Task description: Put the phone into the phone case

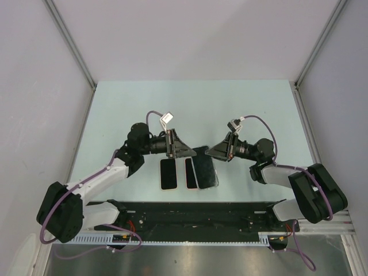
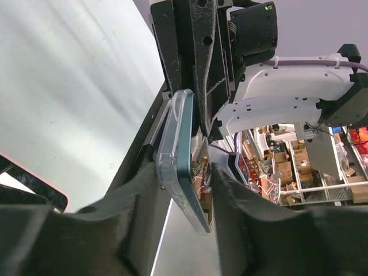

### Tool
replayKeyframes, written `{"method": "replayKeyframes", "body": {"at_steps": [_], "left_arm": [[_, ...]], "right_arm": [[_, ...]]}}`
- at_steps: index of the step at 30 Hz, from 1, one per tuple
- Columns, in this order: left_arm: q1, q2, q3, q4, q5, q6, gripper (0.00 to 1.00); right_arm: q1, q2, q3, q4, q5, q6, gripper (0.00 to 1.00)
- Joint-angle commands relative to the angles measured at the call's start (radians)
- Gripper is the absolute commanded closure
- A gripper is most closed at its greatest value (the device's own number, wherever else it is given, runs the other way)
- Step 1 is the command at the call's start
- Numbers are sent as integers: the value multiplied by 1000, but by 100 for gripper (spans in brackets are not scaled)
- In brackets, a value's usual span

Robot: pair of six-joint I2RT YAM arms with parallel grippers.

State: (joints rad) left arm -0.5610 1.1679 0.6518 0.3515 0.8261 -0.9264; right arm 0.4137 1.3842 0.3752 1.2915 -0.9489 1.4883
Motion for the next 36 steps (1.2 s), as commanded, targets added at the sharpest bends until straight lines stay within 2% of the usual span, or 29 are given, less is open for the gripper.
{"method": "replayKeyframes", "body": {"at_steps": [1,3,4,5,6,8,11,13,14,15,17,18,21,29,32,36], "left_arm": [[-5,6,-4,95,30,-37,68],[-4,7,0,89,33,-25,79],[-5,7,9,67,31,-17,90],[-5,10,15,51,30,-6,95],[-5,12,25,25,24,29,100],[-8,10,63,-93,1,82,100],[-16,-2,100,-216,-62,161,100],[-19,-5,111,-239,-73,178,100],[-19,-14,111,-241,-73,178,98],[-17,-19,112,-244,-71,179,86],[-17,-34,114,-253,-77,182,71],[-17,-56,112,-256,-81,184,58],[-7,-105,86,-247,-90,163,39],[13,-145,-52,35,-9,-38,35],[15,-123,-67,87,5,-64,39],[13,-113,-92,187,22,-100,51]], "right_arm": [[10,-33,44,295,13,10,91],[8,-34,44,295,4,19,82],[10,-33,44,295,2,20,77],[8,-30,44,295,2,24,67],[8,-28,44,295,2,27,62],[8,-17,44,293,2,29,53],[10,-1,44,293,9,23,50],[8,10,45,293,12,23,60],[8,21,45,293,13,23,79],[8,22,45,295,15,21,87],[7,18,45,296,19,17,99],[5,16,45,296,21,18,100],[0,-11,47,296,24,20,100],[2,-59,57,298,50,33,100],[13,-62,65,299,58,49,100],[22,-77,71,301,64,66,99]]}}
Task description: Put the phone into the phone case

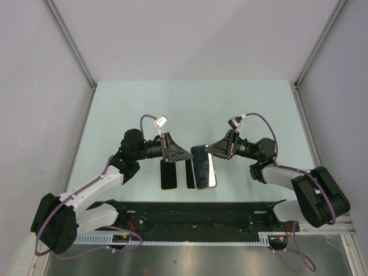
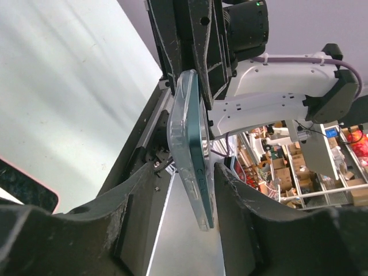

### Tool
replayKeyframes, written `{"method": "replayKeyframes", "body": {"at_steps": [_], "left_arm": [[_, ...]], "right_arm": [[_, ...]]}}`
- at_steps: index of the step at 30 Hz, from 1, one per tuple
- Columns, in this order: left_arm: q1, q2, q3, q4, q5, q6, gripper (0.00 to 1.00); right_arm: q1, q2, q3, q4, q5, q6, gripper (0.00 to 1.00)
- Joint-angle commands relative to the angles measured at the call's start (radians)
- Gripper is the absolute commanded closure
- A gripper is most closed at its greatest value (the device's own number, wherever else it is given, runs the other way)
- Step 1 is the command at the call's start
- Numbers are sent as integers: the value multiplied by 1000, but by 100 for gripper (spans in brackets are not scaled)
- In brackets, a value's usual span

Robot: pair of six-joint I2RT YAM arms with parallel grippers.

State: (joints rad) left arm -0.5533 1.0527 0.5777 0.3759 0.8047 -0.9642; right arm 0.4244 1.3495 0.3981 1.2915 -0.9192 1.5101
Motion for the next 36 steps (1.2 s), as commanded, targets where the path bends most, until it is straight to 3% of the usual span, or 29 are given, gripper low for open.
{"method": "replayKeyframes", "body": {"at_steps": [1,4,9,11,12,15,19,20,21,24,27,30,34,36], "left_arm": [[6,0,-19,170,44,-65,51],[6,-2,-29,210,42,-73,60],[6,35,-64,381,60,-166,85],[4,46,-64,417,70,-195,100],[6,52,-59,417,74,-199,100],[4,38,-41,336,67,-171,100],[4,-12,5,108,7,-23,100],[4,-22,13,37,-21,-2,100],[4,-31,28,8,-35,16,100],[0,-52,57,-93,-71,74,100],[-2,-65,60,-124,-75,94,100],[-2,-80,57,-126,-71,96,100],[0,-89,45,-102,-76,50,60],[0,-83,25,-31,-67,12,52]], "right_arm": [[13,-53,48,299,36,51,97],[14,-62,50,299,40,65,93],[40,-50,51,299,40,71,85],[54,-35,53,299,39,78,79],[59,-30,54,299,39,79,73],[59,-23,53,299,36,78,63],[60,-15,53,298,43,78,58],[59,-10,53,298,45,75,61],[59,-6,53,298,46,76,73],[59,2,53,298,51,64,92],[59,4,54,299,60,56,100],[59,-3,56,299,63,44,100],[59,-3,61,299,39,38,100],[62,-4,64,301,33,35,100]]}}
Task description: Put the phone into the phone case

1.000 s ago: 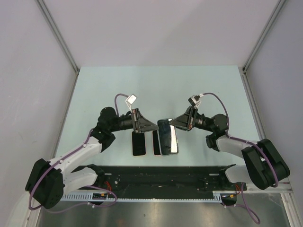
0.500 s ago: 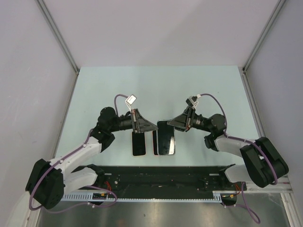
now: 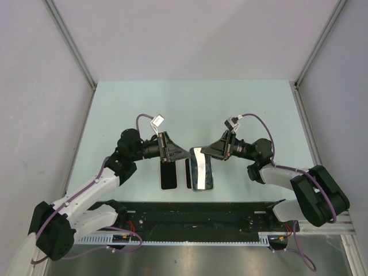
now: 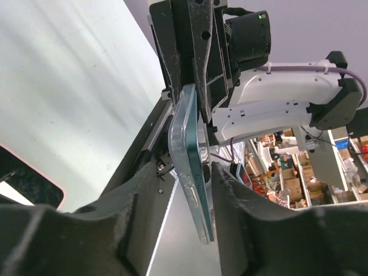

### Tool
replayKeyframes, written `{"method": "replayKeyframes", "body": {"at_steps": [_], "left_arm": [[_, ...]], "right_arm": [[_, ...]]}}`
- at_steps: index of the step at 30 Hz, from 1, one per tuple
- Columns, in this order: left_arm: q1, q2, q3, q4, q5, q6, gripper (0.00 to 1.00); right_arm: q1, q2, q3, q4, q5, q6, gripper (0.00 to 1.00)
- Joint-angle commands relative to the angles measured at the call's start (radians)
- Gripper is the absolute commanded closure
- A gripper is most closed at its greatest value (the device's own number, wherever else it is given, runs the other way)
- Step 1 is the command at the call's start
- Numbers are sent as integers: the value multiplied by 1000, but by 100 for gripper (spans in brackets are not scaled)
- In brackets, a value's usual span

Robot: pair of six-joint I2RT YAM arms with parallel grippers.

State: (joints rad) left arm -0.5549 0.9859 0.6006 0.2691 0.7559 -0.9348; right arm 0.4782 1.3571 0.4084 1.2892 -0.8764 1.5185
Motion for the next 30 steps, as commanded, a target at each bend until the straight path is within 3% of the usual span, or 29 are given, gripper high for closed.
{"method": "replayKeyframes", "body": {"at_steps": [1,3,6,9,10,11,13,16,21,22,26,28,30], "left_arm": [[3,-9,-4,106,3,-54,50],[1,16,-19,189,20,-87,50],[1,42,-35,281,59,-137,61],[0,66,-35,309,80,-154,79],[0,72,-35,311,82,-148,93],[0,76,-32,311,88,-144,100],[-2,79,-18,271,86,-99,100],[-10,66,28,52,27,34,100],[-14,62,54,-22,-13,108,100],[-14,65,54,-25,-15,108,100],[-14,76,62,-25,-13,106,100],[-14,74,67,-25,-7,108,100],[-14,71,70,-25,-6,102,89]], "right_arm": [[8,-12,53,303,-15,26,100],[13,-19,53,303,-16,26,100],[13,-27,53,303,-16,29,99],[16,-30,53,303,-18,32,96],[14,-30,52,303,-18,34,94],[14,-30,53,303,-18,35,93],[14,-23,52,303,-19,40,84],[14,-13,53,302,-22,36,71],[11,13,53,302,-24,29,66],[10,14,53,302,-22,28,69],[-1,20,52,302,-27,19,96],[-7,19,53,302,-35,20,99],[-19,14,53,303,-36,25,100]]}}
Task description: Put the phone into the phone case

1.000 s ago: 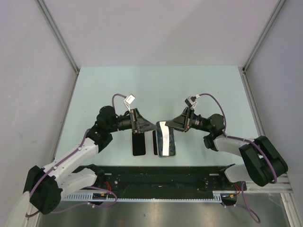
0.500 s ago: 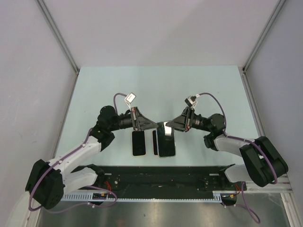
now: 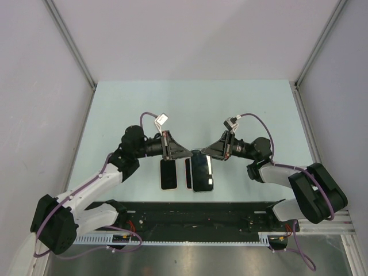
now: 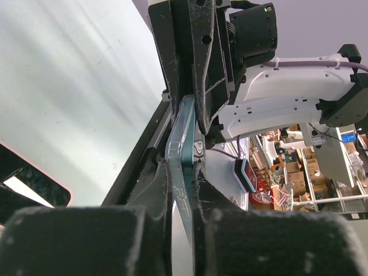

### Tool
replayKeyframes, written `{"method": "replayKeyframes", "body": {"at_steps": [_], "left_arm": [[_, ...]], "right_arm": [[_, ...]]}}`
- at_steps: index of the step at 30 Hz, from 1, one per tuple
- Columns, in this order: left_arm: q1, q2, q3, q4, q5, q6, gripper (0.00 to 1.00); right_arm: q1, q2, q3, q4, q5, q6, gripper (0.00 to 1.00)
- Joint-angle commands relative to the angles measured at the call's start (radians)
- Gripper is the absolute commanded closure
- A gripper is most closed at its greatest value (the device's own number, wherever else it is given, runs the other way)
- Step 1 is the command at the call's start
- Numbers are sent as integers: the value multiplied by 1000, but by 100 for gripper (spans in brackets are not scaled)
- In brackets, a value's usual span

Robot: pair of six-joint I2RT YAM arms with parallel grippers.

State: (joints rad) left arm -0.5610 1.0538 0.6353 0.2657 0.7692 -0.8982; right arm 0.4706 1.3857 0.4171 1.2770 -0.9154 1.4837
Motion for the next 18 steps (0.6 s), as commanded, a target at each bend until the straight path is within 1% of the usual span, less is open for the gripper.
{"method": "replayKeyframes", "body": {"at_steps": [1,2,3,6,9,11,16,18], "left_arm": [[-7,-8,33,-23,-24,62,71],[-8,-14,24,-20,-24,56,64],[-8,-18,17,-14,-24,36,51],[-14,-37,-25,61,-13,-14,38],[-39,-35,-40,84,-11,-34,33],[-53,-18,-40,96,-11,-44,32],[-112,35,-31,113,-8,-59,34],[-135,55,-29,116,-16,-54,37]], "right_arm": [[-15,-19,45,315,4,61,100],[-21,-25,45,314,7,59,100],[-26,-36,45,315,10,61,100],[-44,-45,45,314,18,66,100],[-56,-47,45,314,26,69,100],[-58,-45,45,314,30,69,100],[-67,-45,45,314,39,72,100],[-73,-45,43,314,38,72,100]]}}
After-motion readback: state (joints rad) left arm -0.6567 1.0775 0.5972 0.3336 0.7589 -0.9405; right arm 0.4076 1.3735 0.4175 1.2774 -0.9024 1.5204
